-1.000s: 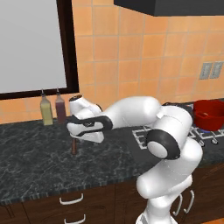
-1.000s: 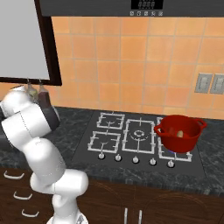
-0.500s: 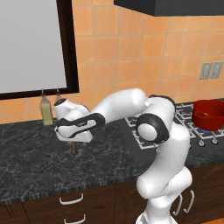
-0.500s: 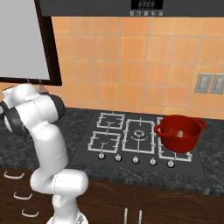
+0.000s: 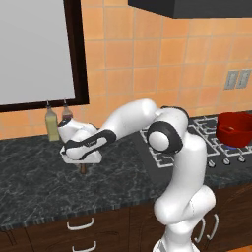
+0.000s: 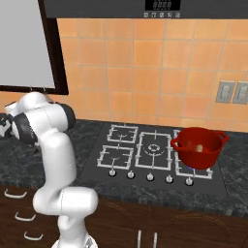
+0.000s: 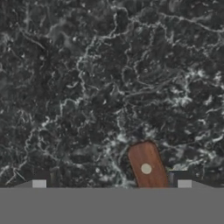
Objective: Put the bell pepper and sweet potato in the pot. Retrieve the spatula and lightly stir the vegetables in the pot.
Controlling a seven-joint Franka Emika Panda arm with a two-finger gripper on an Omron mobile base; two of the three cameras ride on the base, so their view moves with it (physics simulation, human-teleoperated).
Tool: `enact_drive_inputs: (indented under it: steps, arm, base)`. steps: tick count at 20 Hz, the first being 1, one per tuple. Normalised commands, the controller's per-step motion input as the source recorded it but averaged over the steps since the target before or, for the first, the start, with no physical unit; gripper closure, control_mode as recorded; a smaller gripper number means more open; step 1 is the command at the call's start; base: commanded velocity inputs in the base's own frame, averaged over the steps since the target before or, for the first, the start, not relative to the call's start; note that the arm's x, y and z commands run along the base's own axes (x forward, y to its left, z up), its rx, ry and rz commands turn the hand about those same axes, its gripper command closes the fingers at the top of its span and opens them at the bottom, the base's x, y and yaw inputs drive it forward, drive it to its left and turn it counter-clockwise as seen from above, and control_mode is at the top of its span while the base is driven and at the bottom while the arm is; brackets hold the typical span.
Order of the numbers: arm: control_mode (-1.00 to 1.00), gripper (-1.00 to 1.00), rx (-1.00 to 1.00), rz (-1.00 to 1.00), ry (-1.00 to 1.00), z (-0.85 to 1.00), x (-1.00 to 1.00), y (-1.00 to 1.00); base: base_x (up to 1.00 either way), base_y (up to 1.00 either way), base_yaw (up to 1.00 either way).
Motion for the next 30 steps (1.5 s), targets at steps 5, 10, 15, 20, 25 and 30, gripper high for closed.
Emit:
enact_drive_inputs:
  steps: [5,10,15,20,25,30]
  arm:
    - [-1.0,-1.0,0.0,0.06,0.0,-0.21,0.19,0.01]
    - [-1.0,-1.0,0.0,0.04,-0.01,-0.14,0.13,0.14]
    - [-1.0,-1.0,0.0,0.0,-0.02,-0.07,0.0,0.13]
    - [-1.0,-1.0,0.07,0.0,-0.02,-0.2,0.0,0.0]
    - [-1.0,-1.0,0.13,0.0,-0.02,-0.33,-0.06,-0.11]
    - [-1.0,1.0,0.12,0.0,-0.04,-0.51,-0.24,-0.29]
  base:
    - [0.0,0.0,0.0]
    - [0.0,0.0,0.0]
    - [0.0,0.0,0.0]
    - [0.0,0.0,0.0]
    - [0.0,0.0,0.0]
    - [0.0,0.0,0.0]
